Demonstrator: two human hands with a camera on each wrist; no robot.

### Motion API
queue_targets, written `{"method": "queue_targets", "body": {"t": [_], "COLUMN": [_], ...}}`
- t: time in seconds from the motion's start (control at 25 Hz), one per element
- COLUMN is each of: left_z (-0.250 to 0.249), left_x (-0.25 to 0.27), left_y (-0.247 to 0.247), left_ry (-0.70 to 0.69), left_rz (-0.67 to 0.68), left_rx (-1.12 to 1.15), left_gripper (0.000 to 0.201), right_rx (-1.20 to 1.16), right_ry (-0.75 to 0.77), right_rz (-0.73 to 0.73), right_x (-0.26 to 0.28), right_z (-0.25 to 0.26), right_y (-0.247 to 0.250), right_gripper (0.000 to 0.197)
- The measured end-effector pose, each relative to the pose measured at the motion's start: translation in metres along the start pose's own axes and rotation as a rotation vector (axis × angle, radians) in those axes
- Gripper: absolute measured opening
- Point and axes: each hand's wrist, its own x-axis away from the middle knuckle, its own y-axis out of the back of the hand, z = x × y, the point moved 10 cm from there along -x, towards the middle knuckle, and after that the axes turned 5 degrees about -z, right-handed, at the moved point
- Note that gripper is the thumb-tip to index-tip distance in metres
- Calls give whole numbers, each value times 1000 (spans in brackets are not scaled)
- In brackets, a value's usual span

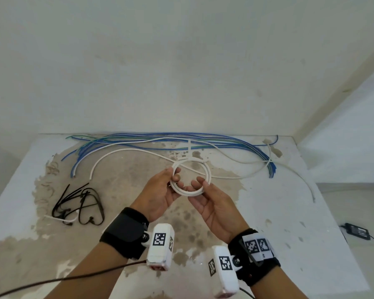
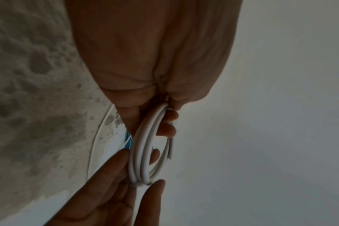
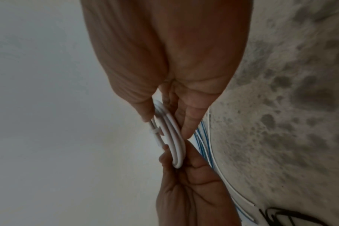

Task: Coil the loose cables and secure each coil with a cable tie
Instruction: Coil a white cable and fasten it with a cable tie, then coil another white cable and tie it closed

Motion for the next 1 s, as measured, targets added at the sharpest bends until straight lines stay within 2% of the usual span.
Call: {"method": "queue_targets", "body": {"t": [0.08,0.16,0.24,0.32,0.4,0.48,0.6,0.72,1.0], "left_z": [22,50,78,101,121,132,140,144,148], "left_x": [-12,-29,-49,-65,-74,-79,-82,-80,-87], "left_y": [1,13,26,40,50,60,78,84,68], "left_ry": [20,30,-43,-100,-82,-60,-77,-73,-77], "left_rz": [-54,-93,-111,-128,-113,-100,-108,-108,-205], "left_rx": [-231,-652,-1112,-1469,-1704,-1837,-1936,-1941,-1912], "left_gripper": [33,36,35,50,69,79,89,91,78], "right_rx": [146,459,853,1249,1579,1812,2040,1992,1981], "right_ry": [28,114,234,362,430,407,341,383,400], "right_rz": [-30,-115,-255,-418,-576,-664,-582,-506,-577], "right_x": [-5,-9,-10,-11,-16,-25,-43,-42,-35], "right_z": [8,26,58,95,124,140,132,116,132], "right_y": [28,71,125,175,220,249,267,282,316], "right_gripper": [19,18,17,15,25,35,35,39,28]}}
